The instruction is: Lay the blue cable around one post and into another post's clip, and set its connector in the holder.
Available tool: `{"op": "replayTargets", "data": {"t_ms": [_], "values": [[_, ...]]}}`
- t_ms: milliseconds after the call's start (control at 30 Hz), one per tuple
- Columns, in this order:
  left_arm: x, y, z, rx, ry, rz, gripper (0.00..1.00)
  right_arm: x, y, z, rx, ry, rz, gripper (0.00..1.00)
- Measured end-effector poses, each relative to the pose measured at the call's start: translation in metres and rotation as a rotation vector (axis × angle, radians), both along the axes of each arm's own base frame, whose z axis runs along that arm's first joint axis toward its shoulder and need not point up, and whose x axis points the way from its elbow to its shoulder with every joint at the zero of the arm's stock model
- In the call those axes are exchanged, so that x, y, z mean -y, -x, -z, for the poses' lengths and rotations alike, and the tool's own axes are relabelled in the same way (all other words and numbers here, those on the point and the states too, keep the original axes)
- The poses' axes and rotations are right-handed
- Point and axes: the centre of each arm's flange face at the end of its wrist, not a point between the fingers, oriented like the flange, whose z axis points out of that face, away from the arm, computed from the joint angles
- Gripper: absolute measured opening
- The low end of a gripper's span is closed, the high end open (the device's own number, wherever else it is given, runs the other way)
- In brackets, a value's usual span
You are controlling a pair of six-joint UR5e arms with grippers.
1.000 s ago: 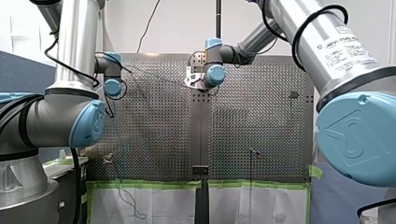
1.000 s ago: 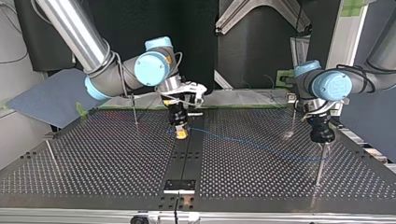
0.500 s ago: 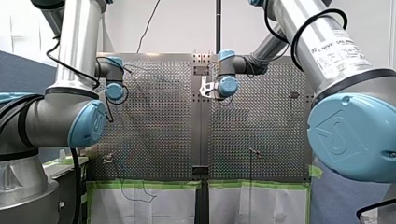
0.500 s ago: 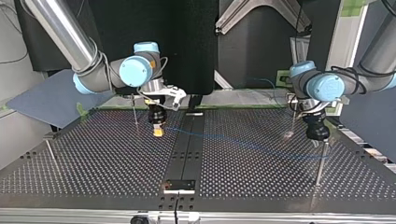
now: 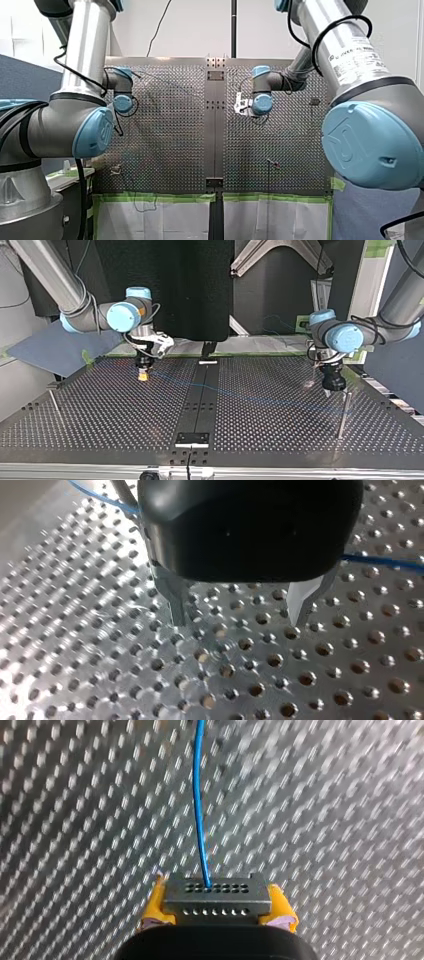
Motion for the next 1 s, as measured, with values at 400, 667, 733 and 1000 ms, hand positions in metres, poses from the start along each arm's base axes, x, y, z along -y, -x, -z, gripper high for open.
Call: {"op": "replayTargets", "data": {"t_ms": [400,667,733,1000], "values": [[-0.007,-0.007,-0.004,0.019,0.016,0.005,0.99,0.02,0.071,0.036,0.043,-0.042,0.128,0.0],[-0.01,-0.008,-0.004,0.02,0.017,0.0,0.99,0.023,0.113,0.06,0.049,-0.094,0.209,0.0],[-0.01,-0.007,-0.003,0.019,0.017,0.0,0.99,0.024,0.124,0.065,0.051,-0.104,0.233,0.0],[-0.011,-0.007,-0.003,0.019,0.017,-0.001,0.99,0.024,0.172,0.088,0.043,-0.128,0.357,0.0]]}}
